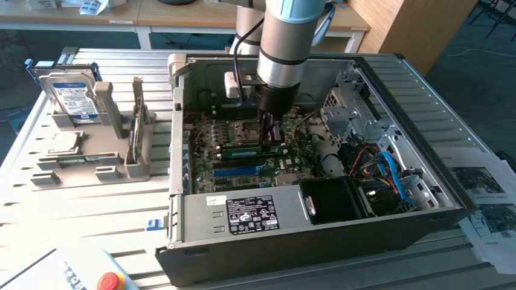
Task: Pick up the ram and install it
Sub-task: 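Insert the ram into the slot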
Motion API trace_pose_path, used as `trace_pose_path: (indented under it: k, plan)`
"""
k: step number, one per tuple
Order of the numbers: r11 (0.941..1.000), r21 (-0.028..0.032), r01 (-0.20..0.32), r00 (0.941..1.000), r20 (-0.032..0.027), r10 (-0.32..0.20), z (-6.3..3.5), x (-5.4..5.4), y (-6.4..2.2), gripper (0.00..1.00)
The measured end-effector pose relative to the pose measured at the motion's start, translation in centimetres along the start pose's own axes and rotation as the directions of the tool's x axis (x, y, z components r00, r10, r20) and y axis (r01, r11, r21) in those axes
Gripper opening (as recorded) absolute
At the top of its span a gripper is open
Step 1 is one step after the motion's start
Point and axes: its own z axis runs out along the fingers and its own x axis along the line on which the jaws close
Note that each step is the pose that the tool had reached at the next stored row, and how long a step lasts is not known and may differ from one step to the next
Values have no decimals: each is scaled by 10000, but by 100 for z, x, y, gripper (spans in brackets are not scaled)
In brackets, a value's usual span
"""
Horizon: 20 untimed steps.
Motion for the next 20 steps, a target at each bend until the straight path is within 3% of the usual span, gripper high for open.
trace_pose_path:
  k: [8,20]
  plan:
    - [10000,0,0,10000,-1,0,-29,1,0,25]
    - [10000,0,-1,10000,-1,1,-193,4,3,25]
